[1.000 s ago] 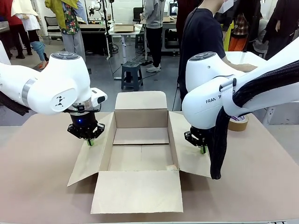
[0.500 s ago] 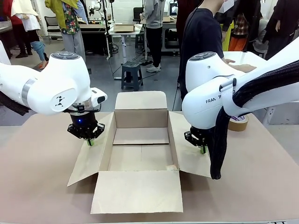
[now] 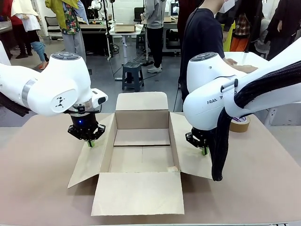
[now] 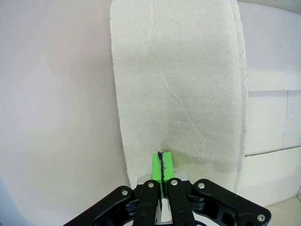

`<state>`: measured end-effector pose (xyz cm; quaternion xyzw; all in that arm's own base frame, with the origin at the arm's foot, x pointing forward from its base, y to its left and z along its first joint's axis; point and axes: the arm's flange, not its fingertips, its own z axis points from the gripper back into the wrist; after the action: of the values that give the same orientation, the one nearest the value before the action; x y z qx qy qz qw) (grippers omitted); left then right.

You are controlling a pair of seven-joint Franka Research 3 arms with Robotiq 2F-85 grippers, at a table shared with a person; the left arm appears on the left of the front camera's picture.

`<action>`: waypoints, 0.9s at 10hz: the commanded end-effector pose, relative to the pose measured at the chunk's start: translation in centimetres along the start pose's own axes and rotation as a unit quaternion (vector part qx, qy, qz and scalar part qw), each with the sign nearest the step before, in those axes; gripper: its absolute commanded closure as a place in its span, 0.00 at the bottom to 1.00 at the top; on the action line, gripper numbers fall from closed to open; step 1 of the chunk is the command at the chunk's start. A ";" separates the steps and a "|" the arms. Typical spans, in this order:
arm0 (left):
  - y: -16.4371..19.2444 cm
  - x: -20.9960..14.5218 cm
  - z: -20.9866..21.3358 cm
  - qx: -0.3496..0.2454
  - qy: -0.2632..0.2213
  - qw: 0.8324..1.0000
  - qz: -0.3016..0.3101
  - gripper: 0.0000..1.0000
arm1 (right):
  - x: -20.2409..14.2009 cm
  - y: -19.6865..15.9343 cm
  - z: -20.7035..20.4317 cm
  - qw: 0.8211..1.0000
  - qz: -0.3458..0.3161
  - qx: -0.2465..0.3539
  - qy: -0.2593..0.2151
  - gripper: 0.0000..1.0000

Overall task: Wrap the clocks to prevent damage.
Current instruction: Once the human has placed the objects inside and stepped back, release both hands from the side flaps of the Package Box.

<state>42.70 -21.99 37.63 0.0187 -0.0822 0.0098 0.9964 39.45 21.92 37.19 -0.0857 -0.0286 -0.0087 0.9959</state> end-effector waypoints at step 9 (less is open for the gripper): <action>-0.2 -0.2 -0.1 0.001 0.000 1.000 -0.003 0.99 | 0.0 -0.1 0.0 1.000 -0.001 -0.001 0.001 0.99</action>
<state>42.70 -21.99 37.63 0.0187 -0.0822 0.0098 0.9964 39.45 21.92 37.19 -0.0857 -0.0286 -0.0087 0.9959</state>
